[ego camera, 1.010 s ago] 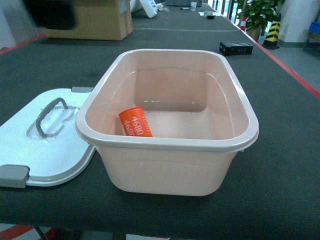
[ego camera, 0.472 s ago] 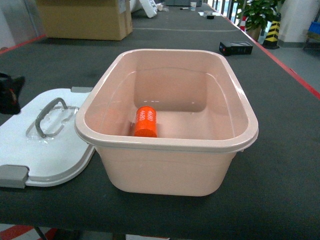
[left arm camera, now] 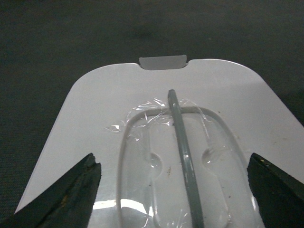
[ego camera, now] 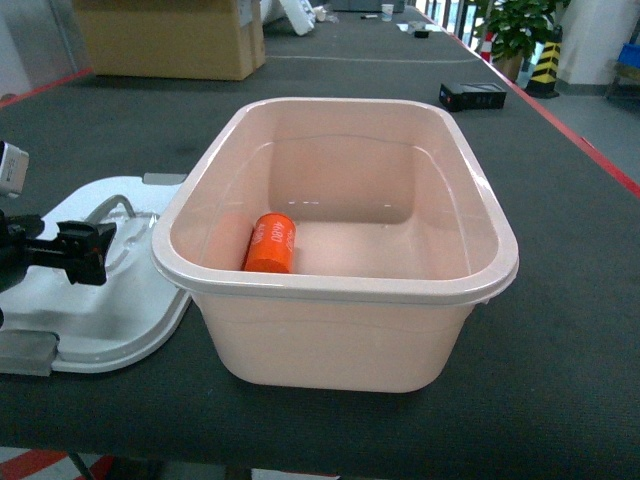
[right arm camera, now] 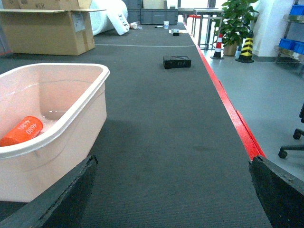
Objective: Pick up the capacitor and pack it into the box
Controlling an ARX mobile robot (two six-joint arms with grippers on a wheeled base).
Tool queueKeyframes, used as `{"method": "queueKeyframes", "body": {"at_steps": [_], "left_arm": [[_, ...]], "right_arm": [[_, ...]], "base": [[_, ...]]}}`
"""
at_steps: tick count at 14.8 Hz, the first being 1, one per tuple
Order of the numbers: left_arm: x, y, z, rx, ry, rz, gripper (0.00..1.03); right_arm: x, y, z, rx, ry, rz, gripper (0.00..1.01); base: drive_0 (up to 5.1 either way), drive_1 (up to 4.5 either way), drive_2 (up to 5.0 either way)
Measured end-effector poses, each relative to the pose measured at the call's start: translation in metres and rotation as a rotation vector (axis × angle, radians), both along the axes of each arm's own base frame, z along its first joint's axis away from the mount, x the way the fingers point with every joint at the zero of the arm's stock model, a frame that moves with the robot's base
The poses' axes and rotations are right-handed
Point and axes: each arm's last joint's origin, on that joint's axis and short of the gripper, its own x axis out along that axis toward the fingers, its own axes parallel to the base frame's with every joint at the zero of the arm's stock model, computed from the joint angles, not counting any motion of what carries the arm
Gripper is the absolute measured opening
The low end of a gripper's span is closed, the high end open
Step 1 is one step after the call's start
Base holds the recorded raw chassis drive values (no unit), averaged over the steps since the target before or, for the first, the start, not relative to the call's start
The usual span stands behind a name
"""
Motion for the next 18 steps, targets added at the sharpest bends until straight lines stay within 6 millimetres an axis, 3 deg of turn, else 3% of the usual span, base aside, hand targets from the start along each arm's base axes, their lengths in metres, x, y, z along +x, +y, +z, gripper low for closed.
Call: {"method": "queueKeyframes", "body": {"at_steps": [2,4,6,7,9,14,18], "left_arm": [[-0.001,-0.001,-0.004,-0.013,0.040,-0.036,0.57],[-0.001,0.000,-0.004,-0.016,0.047,-0.035,0.33],[-0.001,0.000,-0.004,-0.022,0.047,-0.032,0.12],[-0.001,0.000,-0.004,-0.022,0.047,-0.032,0.06],[-0.002,0.000,-0.002,-0.023,0.044,-0.021,0.02],[-0.005,0.002,0.003,-0.029,0.040,-0.009,0.02],[-0.010,0.006,0.018,-0.050,0.013,0.038,0.02]], "right_arm": [[0.000,0.000,0.000,0.000,0.000,0.000,0.98],[0.000,0.000,0.000,0.000,0.000,0.000,0.98],[0.000,0.000,0.000,0.000,0.000,0.000,0.98],[0.000,0.000,0.000,0.000,0.000,0.000,0.98],[0.000,0.000,0.000,0.000,0.000,0.000,0.98],[0.000,0.000,0.000,0.000,0.000,0.000,0.98],[0.000,0.000,0.000,0.000,0.000,0.000,0.98]], "base": [[0.0,0.00,0.0],[0.0,0.00,0.0],[0.0,0.00,0.0],[0.0,0.00,0.0],[0.0,0.00,0.0],[0.0,0.00,0.0],[0.0,0.00,0.0]]}}
